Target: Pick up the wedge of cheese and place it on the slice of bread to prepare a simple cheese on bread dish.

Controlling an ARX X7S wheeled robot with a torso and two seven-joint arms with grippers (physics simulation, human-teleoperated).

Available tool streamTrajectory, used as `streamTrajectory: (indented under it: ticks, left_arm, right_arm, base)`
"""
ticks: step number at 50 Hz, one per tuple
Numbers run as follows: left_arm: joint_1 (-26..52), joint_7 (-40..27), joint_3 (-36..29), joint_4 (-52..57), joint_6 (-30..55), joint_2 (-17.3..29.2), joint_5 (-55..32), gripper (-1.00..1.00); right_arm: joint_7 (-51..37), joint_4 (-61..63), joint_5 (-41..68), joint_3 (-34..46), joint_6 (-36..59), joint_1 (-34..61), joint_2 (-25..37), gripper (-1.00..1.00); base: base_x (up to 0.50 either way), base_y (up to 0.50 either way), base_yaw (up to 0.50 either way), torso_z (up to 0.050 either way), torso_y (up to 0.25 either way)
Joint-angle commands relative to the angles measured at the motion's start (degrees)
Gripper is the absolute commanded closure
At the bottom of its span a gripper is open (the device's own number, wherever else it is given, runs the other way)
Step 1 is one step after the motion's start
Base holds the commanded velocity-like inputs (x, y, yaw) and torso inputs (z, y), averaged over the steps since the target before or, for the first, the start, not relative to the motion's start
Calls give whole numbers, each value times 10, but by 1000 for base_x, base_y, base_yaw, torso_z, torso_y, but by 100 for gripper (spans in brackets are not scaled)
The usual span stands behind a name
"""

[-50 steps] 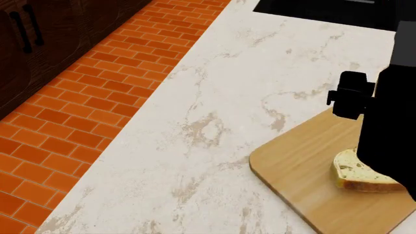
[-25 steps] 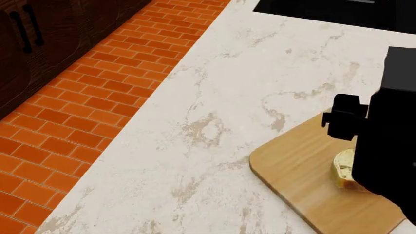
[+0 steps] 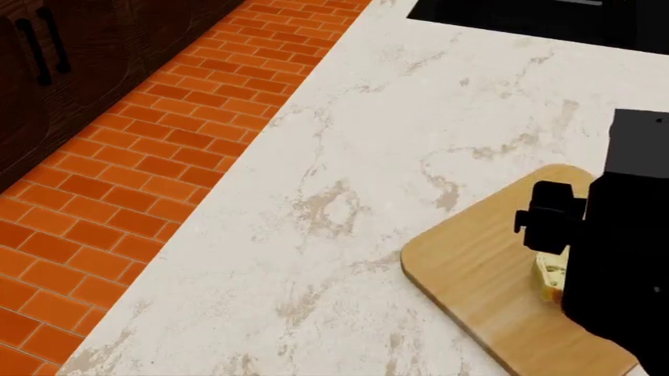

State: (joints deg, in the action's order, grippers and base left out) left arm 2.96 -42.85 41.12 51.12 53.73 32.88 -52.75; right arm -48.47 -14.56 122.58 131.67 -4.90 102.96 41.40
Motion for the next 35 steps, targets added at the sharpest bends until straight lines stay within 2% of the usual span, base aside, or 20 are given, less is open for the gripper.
streamTrajectory:
  ticks: [1, 30, 31, 35]
  left_arm:
    - [0, -2, -1, -1, -2, 2, -2, -100]
    - [-5, -7, -1, 0, -4, 6, -8, -100]
    - [-4, -8, -2, 0, -3, 6, -9, -100]
    - [-5, -10, -1, 0, -4, 6, -10, -100]
  right_arm:
    - [7, -5, -19, -6, 5, -16, 0, 100]
    - [44, -67, -11, -13, -3, -86, -24, 100]
    - [37, -55, -17, -10, -1, -78, -20, -100]
    - [14, -9, -31, -9, 0, -48, 4, -100]
  base:
    - [0, 0, 0, 0, 0]
    - [1, 0, 0, 0, 0]
    - [3, -7, 3, 0, 0]
    - [0, 0, 0, 0, 0]
